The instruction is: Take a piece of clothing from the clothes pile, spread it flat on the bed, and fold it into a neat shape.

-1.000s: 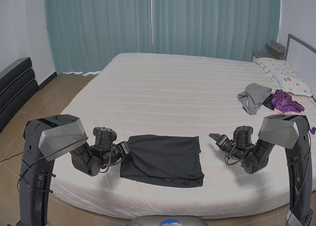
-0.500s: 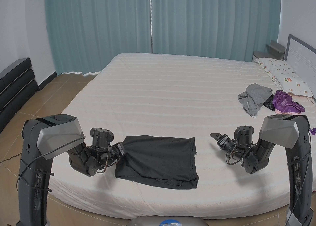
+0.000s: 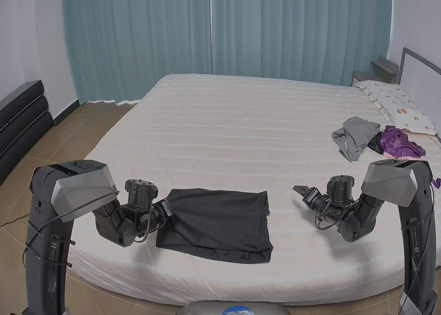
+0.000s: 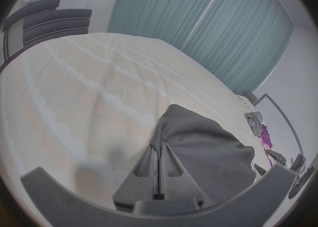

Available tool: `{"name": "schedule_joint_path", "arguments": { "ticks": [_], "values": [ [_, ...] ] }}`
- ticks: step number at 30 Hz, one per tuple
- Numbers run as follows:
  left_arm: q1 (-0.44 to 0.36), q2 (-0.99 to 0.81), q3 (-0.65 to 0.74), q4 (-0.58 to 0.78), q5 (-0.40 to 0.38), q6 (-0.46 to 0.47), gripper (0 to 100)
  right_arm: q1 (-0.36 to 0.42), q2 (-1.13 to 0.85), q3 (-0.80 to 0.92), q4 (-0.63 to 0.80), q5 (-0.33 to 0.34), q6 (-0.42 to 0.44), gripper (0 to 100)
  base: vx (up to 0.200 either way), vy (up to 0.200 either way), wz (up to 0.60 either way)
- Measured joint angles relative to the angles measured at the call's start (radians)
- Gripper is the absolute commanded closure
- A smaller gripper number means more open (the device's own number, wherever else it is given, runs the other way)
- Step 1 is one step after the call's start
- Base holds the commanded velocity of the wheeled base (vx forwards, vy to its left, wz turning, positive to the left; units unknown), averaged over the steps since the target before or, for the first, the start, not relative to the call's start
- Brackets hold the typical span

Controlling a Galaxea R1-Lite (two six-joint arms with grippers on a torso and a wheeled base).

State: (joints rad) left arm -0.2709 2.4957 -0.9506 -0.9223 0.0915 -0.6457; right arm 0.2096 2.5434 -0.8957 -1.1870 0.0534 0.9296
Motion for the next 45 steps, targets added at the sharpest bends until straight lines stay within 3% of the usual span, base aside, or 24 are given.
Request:
{"name": "schedule_joint_path", "arguments": {
  "ticks": [17,24,36,45],
  "values": [
    [0.01,-0.024,0.003,0.008,-0.001,-0.028,0,0.0,0.0,0.0,0.001,0.002,0.0,0,0.0,0.0,0.0],
    [0.026,-0.093,0.038,0.034,0.05,-0.042,0,-0.008,-0.057,0.059,0.006,-0.029,-0.013,0,0.0,0.0,0.0],
    [0.081,-0.449,0.195,0.142,0.087,-0.047,0,-0.016,-0.198,0.246,-0.134,-0.147,-0.13,0,0.0,0.0,0.0],
    [0.092,-0.671,0.405,0.017,0.143,-0.028,0,-0.02,-0.457,0.412,-0.152,-0.163,-0.213,0,0.0,0.0,0.0]
  ]
}}
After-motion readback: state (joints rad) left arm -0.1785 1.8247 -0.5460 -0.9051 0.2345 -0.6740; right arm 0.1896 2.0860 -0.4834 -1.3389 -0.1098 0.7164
